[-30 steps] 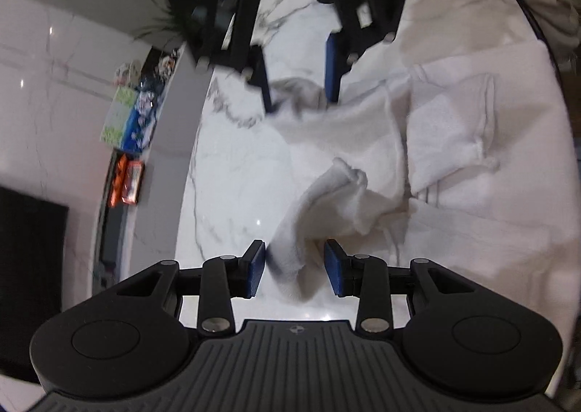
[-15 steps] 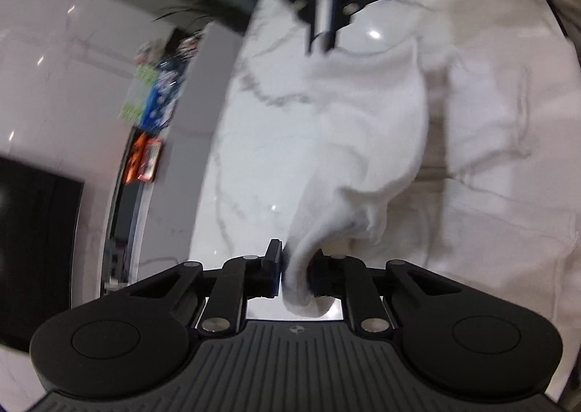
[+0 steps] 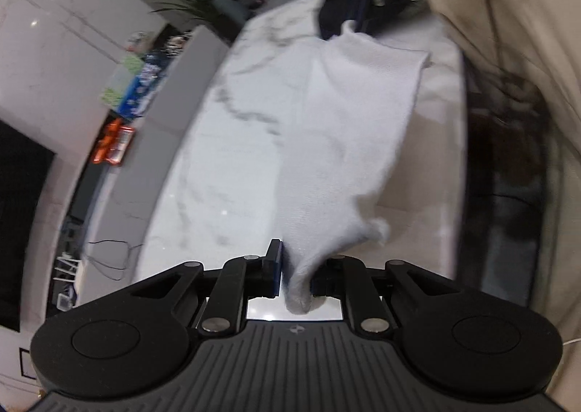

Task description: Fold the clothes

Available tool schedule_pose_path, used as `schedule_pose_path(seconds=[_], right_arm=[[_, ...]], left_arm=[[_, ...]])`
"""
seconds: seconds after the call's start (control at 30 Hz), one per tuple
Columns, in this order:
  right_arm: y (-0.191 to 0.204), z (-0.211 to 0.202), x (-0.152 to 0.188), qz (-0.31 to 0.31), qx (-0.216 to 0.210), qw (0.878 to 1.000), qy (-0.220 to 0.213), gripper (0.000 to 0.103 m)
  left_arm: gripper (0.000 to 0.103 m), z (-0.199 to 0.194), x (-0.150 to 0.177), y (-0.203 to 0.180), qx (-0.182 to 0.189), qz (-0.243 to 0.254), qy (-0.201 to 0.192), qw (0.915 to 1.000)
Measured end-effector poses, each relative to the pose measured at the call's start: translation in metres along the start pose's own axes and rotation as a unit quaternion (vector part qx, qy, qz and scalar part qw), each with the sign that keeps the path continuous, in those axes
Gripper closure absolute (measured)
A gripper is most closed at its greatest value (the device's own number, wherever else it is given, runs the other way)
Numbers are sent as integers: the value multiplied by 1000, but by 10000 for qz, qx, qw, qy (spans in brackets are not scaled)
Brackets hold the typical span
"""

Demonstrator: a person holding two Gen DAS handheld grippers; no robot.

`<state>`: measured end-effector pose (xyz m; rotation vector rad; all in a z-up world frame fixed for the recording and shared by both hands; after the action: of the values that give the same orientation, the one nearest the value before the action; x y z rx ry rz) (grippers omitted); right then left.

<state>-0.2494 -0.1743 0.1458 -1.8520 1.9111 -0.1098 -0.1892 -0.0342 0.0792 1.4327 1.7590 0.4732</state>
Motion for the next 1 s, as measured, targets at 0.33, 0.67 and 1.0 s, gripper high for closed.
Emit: schedule_pose_path(seconds=[0.33, 0.67, 1.0], right_arm=[[27, 61, 15, 516, -490, 9974, 150, 99], [27, 43, 28, 966, -343, 9947, 58, 93], [18, 17, 3, 1924, -99, 9784, -752, 77]], left_arm=[[90, 25, 16, -36, 294, -750, 253, 9964], [61, -15, 22, -32, 724, -1580, -51, 9848], [58, -47, 21, 2, 925, -2332, -358, 9674]])
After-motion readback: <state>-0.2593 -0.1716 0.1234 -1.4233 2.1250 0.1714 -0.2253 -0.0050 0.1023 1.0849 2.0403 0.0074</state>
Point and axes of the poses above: each gripper's, at about its wrist camera, not at the fingertips, and z roughly the way its jaws point, y to its left, x to its underside, the point moved 3 cm from there along z, roughly the way its jaws point, and after that the axes turned 13 degrees about -x, right-handed, at the moved point
